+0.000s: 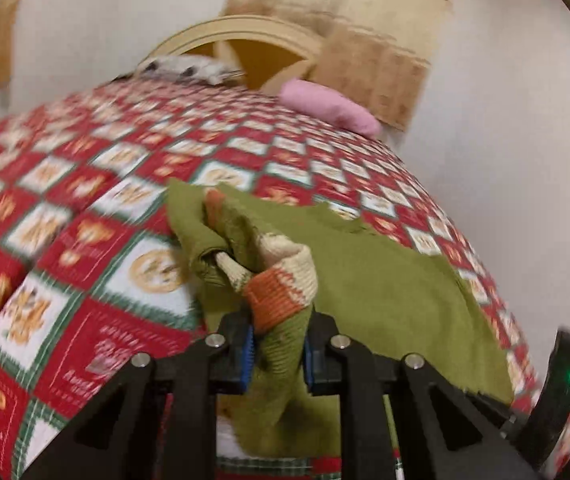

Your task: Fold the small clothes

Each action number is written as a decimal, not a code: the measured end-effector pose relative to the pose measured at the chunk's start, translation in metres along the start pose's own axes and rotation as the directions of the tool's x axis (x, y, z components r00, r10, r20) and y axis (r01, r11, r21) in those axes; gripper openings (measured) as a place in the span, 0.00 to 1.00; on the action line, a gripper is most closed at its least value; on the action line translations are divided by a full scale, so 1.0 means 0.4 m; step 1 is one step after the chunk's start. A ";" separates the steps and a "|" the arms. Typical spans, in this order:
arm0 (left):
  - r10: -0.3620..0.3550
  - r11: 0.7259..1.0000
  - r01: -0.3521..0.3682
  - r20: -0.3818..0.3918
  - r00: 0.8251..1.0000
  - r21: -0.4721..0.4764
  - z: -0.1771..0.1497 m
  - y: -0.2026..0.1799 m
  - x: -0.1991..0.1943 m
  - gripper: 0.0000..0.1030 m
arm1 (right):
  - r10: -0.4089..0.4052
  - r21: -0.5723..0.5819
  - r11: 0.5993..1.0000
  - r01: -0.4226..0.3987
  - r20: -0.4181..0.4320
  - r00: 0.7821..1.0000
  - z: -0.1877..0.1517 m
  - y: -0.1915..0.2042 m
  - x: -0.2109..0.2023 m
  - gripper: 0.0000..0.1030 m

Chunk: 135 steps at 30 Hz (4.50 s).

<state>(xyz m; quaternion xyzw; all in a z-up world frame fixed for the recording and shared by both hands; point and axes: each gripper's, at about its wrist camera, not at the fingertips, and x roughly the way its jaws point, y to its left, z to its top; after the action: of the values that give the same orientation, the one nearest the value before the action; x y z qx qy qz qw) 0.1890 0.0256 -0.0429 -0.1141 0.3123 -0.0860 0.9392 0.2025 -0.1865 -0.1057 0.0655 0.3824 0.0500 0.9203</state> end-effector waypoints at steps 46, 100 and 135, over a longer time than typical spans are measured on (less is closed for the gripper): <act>-0.187 0.982 0.188 -0.042 0.981 0.029 -0.048 -0.020 0.027 0.18 | 0.392 -0.165 0.879 -0.447 -0.283 0.875 0.384 0.282 0.269 0.16; -0.277 0.895 0.325 -0.192 0.942 0.306 -0.103 -0.414 0.046 0.17 | 0.228 -0.007 0.973 -0.231 -0.125 0.966 0.346 -0.237 0.085 0.16; -0.324 0.839 0.413 -0.284 0.903 0.354 -0.172 -0.398 -0.082 0.54 | 0.152 0.283 0.950 -0.130 -0.057 0.987 0.196 -0.539 0.026 0.32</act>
<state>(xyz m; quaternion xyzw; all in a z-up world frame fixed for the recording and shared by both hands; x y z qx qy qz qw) 0.1070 -0.1304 -0.0352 0.0350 0.3581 -0.3404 0.8687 0.2746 -0.4042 -0.0925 0.2192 0.4154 0.0640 0.8805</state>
